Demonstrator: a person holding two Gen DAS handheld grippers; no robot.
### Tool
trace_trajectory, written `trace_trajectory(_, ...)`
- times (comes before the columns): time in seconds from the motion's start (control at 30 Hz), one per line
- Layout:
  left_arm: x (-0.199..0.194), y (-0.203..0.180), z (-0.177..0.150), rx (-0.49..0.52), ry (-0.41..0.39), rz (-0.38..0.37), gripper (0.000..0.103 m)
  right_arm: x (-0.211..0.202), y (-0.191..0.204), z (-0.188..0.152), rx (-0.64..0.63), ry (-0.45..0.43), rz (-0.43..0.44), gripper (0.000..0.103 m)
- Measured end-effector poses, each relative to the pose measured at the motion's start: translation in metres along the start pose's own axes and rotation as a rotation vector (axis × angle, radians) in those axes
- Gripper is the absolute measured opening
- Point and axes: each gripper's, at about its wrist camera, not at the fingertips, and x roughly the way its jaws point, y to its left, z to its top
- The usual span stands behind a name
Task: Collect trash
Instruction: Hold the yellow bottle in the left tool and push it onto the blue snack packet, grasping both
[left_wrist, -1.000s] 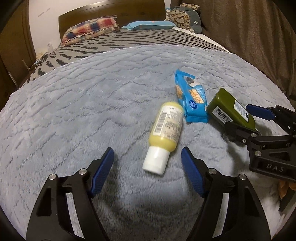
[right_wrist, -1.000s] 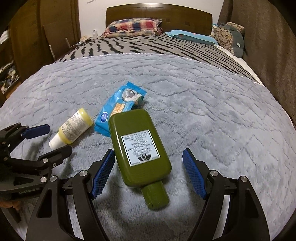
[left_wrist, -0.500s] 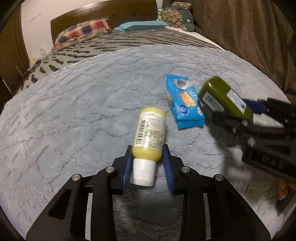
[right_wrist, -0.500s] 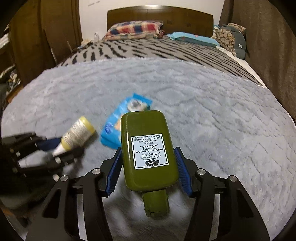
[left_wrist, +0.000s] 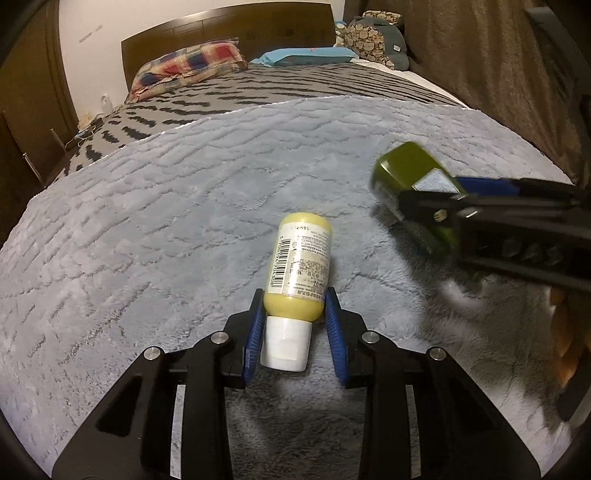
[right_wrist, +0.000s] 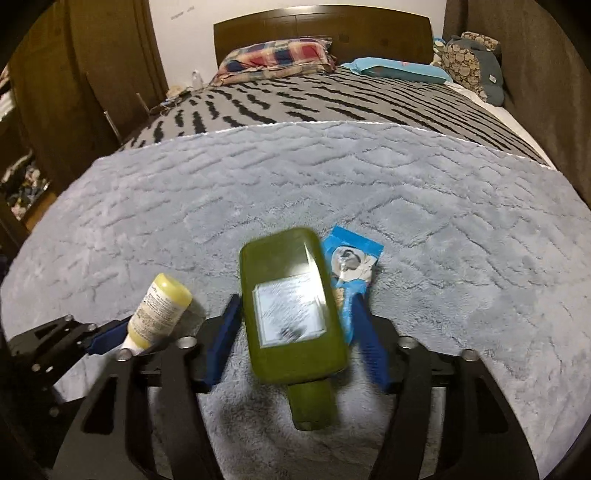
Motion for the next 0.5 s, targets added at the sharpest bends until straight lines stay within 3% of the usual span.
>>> trace_trajectory(0.17,0.001,0.000,-0.002,-0.004,0.001,-0.005,0.030,-0.009,-0.021,0.002,0.032,-0.014,-0.008,0.070)
trace_trajectory(0.33,0.003,-0.001,-0.003,-0.007,0.003,-0.009,0.030,-0.011,-0.031,-0.004,0.052,-0.002,0.038,0.071)
trace_trajectory(0.5,0.003,-0.004,-0.004,-0.005,0.003,-0.008,0.030,-0.009,-0.031,-0.009,0.044,0.018,0.032,0.077)
